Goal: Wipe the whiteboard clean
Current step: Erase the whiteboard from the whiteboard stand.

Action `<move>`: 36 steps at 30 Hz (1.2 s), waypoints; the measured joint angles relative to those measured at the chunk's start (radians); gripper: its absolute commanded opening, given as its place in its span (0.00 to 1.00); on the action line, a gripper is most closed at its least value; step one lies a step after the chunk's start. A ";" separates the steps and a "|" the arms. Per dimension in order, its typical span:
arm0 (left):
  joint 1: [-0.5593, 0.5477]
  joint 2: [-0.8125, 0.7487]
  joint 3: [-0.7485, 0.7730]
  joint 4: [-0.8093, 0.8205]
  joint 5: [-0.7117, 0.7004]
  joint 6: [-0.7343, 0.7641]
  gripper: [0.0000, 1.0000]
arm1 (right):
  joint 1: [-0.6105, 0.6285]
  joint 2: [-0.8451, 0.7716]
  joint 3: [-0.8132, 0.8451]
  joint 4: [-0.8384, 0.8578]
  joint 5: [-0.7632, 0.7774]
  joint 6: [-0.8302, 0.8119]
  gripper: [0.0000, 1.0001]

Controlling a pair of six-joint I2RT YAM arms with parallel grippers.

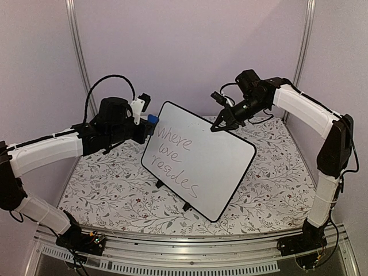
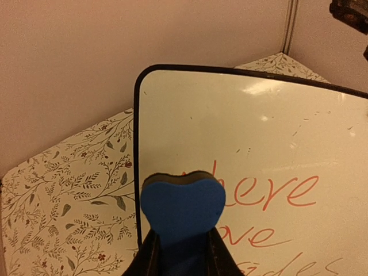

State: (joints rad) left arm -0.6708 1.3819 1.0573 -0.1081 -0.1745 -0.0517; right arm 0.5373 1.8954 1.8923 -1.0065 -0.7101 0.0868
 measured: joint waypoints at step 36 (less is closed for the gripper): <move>0.113 -0.006 -0.206 0.223 0.055 -0.224 0.00 | 0.147 -0.011 0.107 -0.036 0.184 -0.021 0.00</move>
State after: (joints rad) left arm -0.5579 1.3762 0.8509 0.1146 -0.1192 -0.2756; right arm 0.6846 1.8839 1.9991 -1.0424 -0.5259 0.0662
